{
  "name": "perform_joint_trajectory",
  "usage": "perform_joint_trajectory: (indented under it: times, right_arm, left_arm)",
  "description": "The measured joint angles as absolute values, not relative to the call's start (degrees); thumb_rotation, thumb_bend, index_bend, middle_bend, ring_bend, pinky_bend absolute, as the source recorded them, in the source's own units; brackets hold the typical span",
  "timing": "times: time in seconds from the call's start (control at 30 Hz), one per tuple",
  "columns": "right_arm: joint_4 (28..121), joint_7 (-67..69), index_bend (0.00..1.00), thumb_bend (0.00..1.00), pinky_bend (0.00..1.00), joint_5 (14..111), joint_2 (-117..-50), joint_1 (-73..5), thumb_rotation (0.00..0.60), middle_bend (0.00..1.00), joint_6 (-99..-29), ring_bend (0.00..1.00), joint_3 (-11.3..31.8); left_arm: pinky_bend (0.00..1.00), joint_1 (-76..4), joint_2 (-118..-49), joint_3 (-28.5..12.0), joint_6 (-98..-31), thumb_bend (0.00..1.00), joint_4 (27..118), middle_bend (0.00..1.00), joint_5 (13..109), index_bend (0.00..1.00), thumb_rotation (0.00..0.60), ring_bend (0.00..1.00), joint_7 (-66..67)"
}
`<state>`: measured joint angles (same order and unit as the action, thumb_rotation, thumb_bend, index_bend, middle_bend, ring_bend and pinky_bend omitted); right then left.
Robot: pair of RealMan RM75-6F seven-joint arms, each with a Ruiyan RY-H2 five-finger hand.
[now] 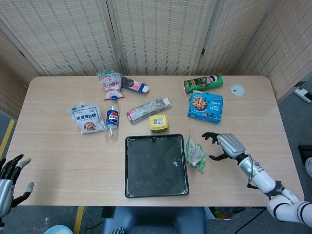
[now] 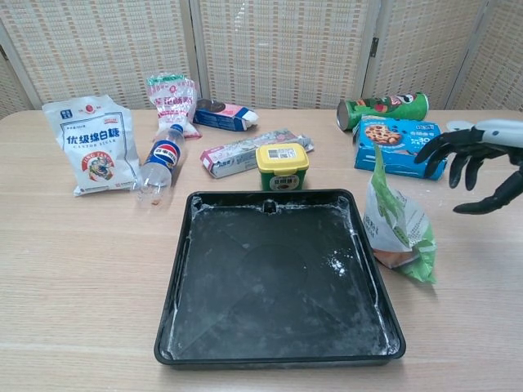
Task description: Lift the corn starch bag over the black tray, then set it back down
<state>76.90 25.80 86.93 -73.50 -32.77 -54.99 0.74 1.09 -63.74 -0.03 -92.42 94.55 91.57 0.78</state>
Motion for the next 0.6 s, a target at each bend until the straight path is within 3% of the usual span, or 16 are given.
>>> perform_joint_trajectory:
  times: [0.27, 0.6]
  right_arm:
    - [89.0, 6.5, 0.22, 0.25, 0.41, 83.0, -66.1, -22.4, 0.600, 0.34, -71.0, 0.41, 0.8]
    - [93.1, -3.7, 0.22, 0.25, 0.36, 84.6, -64.3, -8.4, 0.600, 0.30, -90.6, 0.36, -1.4]
  left_arm:
    - [0.02, 0.3, -65.6, -0.9, -92.0, 0.44, 92.9, 0.13, 91.2, 0.20, 0.600, 0.15, 0.3]
    - [0.02, -0.4, -66.7, -1.1, -91.5, 0.44, 92.3, 0.13, 91.4, 0.20, 0.600, 0.15, 0.1]
